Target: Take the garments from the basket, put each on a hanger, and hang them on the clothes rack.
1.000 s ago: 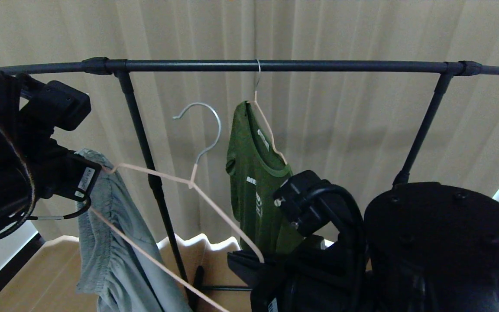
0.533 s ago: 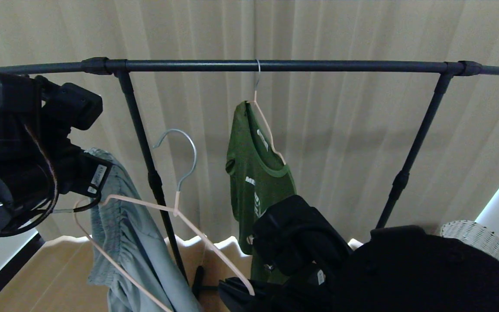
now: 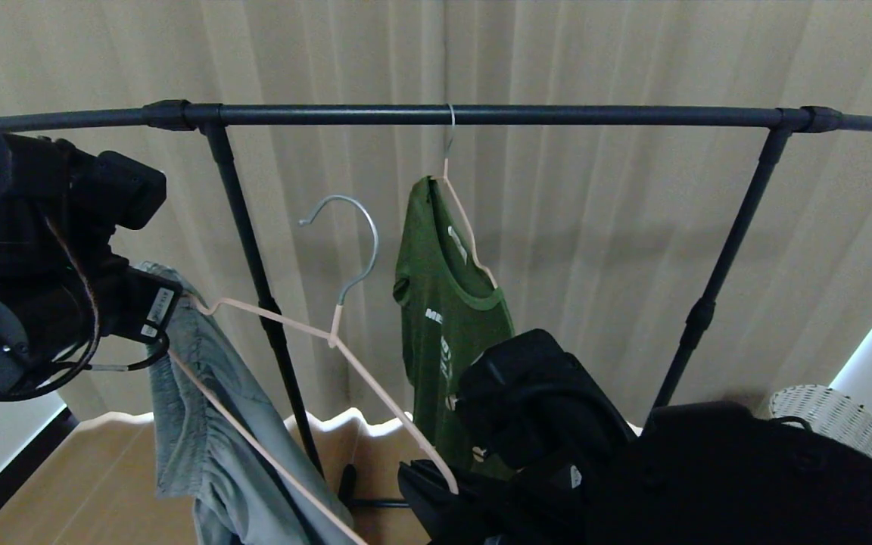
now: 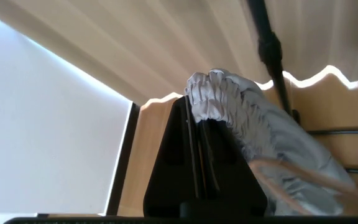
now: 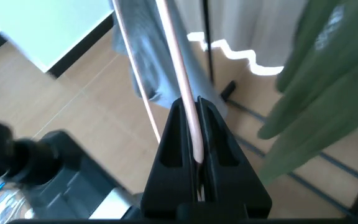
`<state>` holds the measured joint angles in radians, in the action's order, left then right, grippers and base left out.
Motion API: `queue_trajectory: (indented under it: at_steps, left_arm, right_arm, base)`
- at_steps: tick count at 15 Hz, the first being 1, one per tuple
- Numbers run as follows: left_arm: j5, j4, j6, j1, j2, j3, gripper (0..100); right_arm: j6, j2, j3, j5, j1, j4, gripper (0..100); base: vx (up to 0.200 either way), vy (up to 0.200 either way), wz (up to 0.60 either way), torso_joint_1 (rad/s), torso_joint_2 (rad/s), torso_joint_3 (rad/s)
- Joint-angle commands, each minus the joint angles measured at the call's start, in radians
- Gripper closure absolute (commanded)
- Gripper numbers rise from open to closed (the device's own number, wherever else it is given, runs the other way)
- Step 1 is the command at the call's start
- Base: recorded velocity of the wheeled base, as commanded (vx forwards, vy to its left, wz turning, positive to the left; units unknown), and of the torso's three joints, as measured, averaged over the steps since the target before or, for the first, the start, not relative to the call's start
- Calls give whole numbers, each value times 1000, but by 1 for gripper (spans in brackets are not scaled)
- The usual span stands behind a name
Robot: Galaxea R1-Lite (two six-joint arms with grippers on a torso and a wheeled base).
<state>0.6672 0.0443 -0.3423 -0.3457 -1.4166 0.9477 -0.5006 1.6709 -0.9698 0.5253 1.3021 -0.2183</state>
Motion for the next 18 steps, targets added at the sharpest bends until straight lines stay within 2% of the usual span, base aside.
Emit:
queue_trajectory:
  at_steps: [1, 5, 8, 13, 14, 15, 18]
  left_arm:
    - [0, 2, 8, -13, 1, 5, 100]
    - [6, 3, 60, -48, 1, 2, 100]
    - [58, 36, 77, -55, -15, 0, 100]
    - [63, 40, 42, -42, 2, -13, 100]
    - [63, 45, -10, -30, 24, -40, 100]
    - [63, 43, -14, -30, 25, -43, 100]
    - [63, 48, -14, -25, 28, -36, 100]
  right_arm:
    - [1, 29, -10, 1, 0, -4, 100]
    - [-1, 99, -98, 1, 5, -3, 100]
    - [-18, 148, -161, 2, 34, 5, 100]
    - [-18, 155, -159, 38, 39, 14, 100]
    - [-24, 138, -144, 42, 39, 23, 100]
    - [-27, 136, -142, 44, 40, 36, 100]
    - [-72, 132, -142, 44, 54, 132, 100]
  base:
    - [0, 0, 0, 0, 0, 0]
    - [0, 0, 0, 0, 0, 0]
    - [0, 0, 0, 0, 0, 0]
    - [0, 0, 0, 0, 0, 0]
    - [0, 0, 0, 0, 0, 0]
    - [0, 0, 0, 0, 0, 0]
    - [0, 0, 0, 0, 0, 0]
